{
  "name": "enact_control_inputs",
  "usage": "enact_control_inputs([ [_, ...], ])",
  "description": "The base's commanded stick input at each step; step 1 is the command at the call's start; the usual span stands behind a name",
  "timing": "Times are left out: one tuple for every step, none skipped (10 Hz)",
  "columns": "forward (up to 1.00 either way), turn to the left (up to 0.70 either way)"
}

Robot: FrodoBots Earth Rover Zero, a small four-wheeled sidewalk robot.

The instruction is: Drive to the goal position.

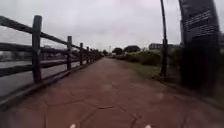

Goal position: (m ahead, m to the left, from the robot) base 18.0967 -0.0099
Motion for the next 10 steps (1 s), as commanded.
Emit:
enact_control_inputs([
  [1.0,0.0],
  [1.0,0.0],
  [1.0,0.0],
  [1.0,0.0],
  [1.0,0.0],
  [1.0,0.0],
  [1.0,0.0],
  [1.0,0.0],
  [1.0,0.0],
  [1.0,0.0],
])
